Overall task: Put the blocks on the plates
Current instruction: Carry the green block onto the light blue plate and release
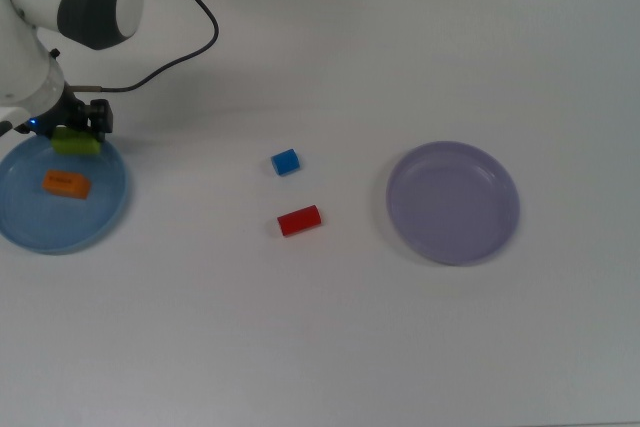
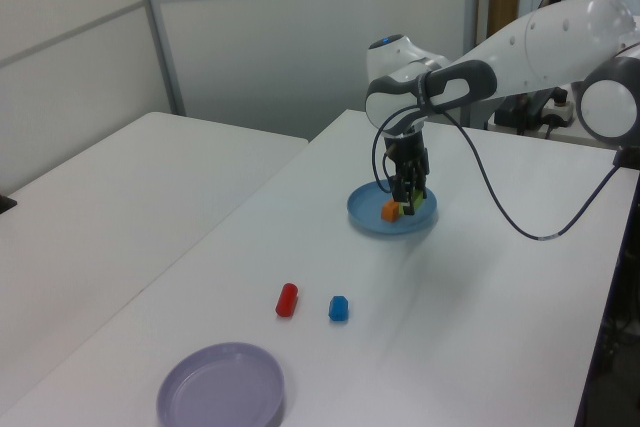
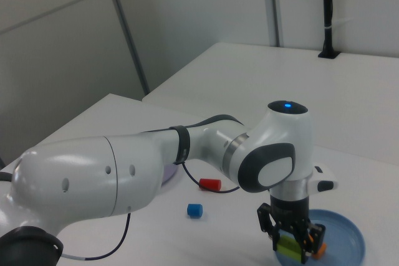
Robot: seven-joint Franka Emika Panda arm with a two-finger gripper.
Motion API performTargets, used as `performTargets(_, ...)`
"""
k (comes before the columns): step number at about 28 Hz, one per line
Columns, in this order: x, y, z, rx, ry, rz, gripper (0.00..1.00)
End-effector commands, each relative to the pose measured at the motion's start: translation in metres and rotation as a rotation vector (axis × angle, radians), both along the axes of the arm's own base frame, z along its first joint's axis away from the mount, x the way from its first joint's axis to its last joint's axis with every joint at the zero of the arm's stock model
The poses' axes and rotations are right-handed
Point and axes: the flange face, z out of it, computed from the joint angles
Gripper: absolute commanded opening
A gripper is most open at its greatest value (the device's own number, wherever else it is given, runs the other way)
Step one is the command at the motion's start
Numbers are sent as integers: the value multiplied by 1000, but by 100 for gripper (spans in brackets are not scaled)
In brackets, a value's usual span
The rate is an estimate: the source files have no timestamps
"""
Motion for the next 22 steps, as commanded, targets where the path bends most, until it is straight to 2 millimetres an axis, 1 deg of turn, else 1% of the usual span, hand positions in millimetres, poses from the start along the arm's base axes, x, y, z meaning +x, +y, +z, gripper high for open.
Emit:
performTargets(1,3,1,1,8,-19,11,48)
performTargets(2,3,1,1,8,-19,9,48)
performTargets(3,3,2,0,11,-18,8,51)
performTargets(4,3,2,0,12,-19,5,57)
performTargets(7,3,2,1,10,-20,-1,82)
performTargets(8,4,3,1,10,-20,-2,100)
performTargets(12,5,6,2,15,-24,0,100)
performTargets(17,12,25,9,19,-36,23,100)
performTargets(18,17,41,11,24,-39,41,100)
performTargets(19,20,51,12,28,-41,54,100)
performTargets(22,32,90,12,44,-47,96,100)
